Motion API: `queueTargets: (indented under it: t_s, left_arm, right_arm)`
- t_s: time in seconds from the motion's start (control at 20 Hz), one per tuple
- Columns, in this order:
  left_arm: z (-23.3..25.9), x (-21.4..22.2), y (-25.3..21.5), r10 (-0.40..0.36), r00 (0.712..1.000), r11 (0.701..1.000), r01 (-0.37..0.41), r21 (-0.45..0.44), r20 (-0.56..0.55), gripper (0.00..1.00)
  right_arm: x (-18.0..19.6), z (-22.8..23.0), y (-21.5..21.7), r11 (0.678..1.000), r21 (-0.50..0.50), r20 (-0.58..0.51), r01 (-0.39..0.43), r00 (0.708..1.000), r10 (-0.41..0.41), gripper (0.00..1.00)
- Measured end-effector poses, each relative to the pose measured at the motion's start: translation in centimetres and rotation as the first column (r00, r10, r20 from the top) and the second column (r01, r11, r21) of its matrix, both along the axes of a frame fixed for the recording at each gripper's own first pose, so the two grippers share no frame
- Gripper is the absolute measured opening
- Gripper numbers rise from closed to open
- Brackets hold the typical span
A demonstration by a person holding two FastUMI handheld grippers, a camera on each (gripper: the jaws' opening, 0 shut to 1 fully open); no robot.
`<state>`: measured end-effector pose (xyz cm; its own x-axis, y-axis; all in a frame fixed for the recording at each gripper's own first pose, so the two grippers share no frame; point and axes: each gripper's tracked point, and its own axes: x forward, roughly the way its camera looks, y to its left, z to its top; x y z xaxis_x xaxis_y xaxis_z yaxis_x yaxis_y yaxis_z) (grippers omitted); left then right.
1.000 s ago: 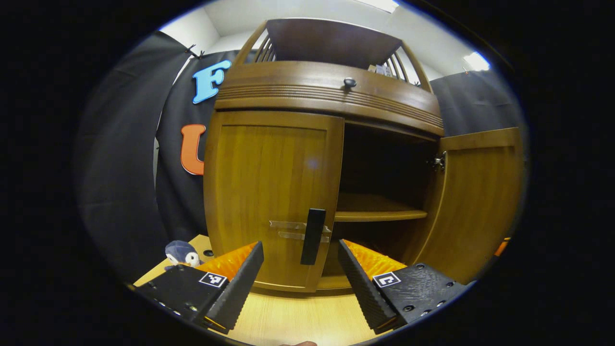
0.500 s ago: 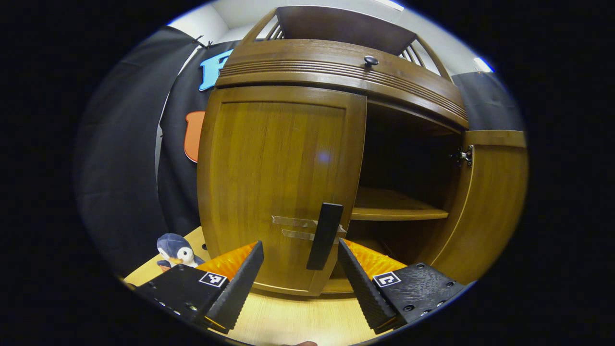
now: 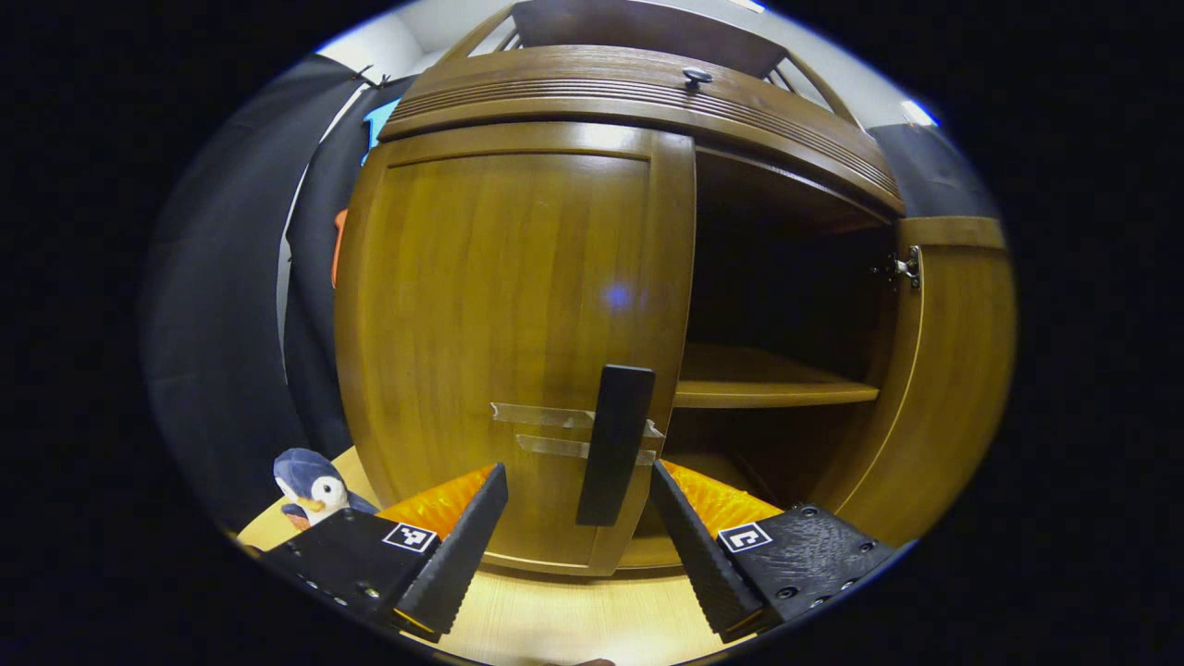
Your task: Open the right door of the double-door shoe cabinet with the right hand, and open the left door with the left hand.
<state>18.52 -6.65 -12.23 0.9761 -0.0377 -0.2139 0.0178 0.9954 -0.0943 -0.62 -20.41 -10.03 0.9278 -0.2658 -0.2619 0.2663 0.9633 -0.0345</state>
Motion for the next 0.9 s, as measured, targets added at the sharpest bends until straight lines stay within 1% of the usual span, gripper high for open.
queueTargets:
  t_s: [0.05,0.1,0.15,0.2,0.25,0.3,0.35,0.4,0.45,0.5,0.55,0.65,0.7,0.8,0.85,0.9]
  left_arm:
    - [0.1,0.4,-0.4,-0.002,1.000,1.000,0.002,-0.003,0.010,0.94]
    - [0.2,0.9,-0.6,-0.004,1.000,1.000,0.004,-0.004,0.021,0.95]
    - [0.2,1.4,-0.7,-0.002,1.000,1.000,0.002,0.001,0.030,0.95]
    - [0.1,1.8,-0.7,0.001,0.999,1.000,-0.001,0.008,0.036,0.94]
    - [0.0,2.4,-0.8,0.000,0.999,1.000,-0.001,0.018,0.034,0.94]
    - [-0.3,2.7,-0.6,0.006,0.999,1.000,-0.007,0.029,0.032,1.00]
    - [-0.3,3.0,-0.6,0.007,0.999,0.999,-0.008,0.032,0.037,0.82]
    - [-0.4,3.3,-0.9,-0.004,0.999,0.999,0.003,0.035,0.039,0.94]
    - [-0.3,3.7,-0.9,-0.010,0.999,0.999,0.008,0.048,0.043,0.93]
    - [-0.2,3.8,-0.9,-0.015,0.999,0.998,0.012,0.057,0.048,0.77]
    - [-0.3,4.1,-0.8,-0.012,0.999,0.998,0.009,0.070,0.044,0.89]
    - [-0.4,4.3,-0.6,-0.003,0.999,0.996,-0.001,0.085,0.047,0.82]
    - [-0.3,4.3,-0.5,-0.001,0.999,0.997,-0.004,0.080,0.054,0.76]
    - [0.0,4.5,-1.0,-0.020,0.998,0.998,0.016,0.064,0.056,0.63]
    - [0.0,4.7,-1.0,-0.027,0.998,0.998,0.024,0.066,0.052,0.62]
    - [0.4,4.8,-0.9,-0.025,0.998,0.997,0.022,0.069,0.055,0.51]
  right_arm:
    - [-0.1,0.1,-0.1,1.000,0.001,0.002,0.003,1.000,-0.003,0.27]
    - [-0.2,0.2,-0.3,1.000,0.002,0.004,0.008,1.000,-0.008,0.33]
    - [-0.3,0.2,-0.5,1.000,0.004,0.004,0.010,1.000,-0.010,0.35]
    - [-0.4,0.2,-0.7,1.000,0.004,0.003,0.014,1.000,-0.014,0.43]
    - [-0.5,0.2,-0.8,1.000,0.003,0.004,0.021,1.000,-0.021,0.44]
    - [-0.6,0.2,-0.9,1.000,0.002,0.004,0.022,1.000,-0.022,0.50]
    - [-0.6,0.2,-1.0,1.000,-0.002,0.005,0.026,1.000,-0.026,0.51]
    - [-0.6,0.2,-1.2,1.000,-0.005,0.005,0.028,1.000,-0.028,0.54]
    - [-0.8,0.3,-1.4,0.999,-0.008,0.003,0.033,0.999,-0.033,0.55]
    - [-1.0,0.4,-1.3,0.999,-0.007,0.003,0.033,0.999,-0.033,0.57]
    - [-1.1,0.4,-1.4,0.999,-0.006,0.003,0.035,0.999,-0.035,0.57]
    - [-1.2,0.2,-1.3,1.000,-0.002,-0.007,0.020,1.000,-0.020,0.58]
    - [-1.3,0.2,-1.4,1.000,-0.006,-0.007,0.019,1.000,-0.019,0.58]
    - [-1.4,0.3,-1.5,1.000,-0.023,-0.004,0.016,1.000,-0.016,0.59]
    - [-1.4,0.4,-1.4,1.000,-0.025,-0.002,0.012,1.000,-0.012,0.59]
    - [-1.5,0.4,-1.4,1.000,-0.026,0.001,0.012,1.000,-0.012,0.59]
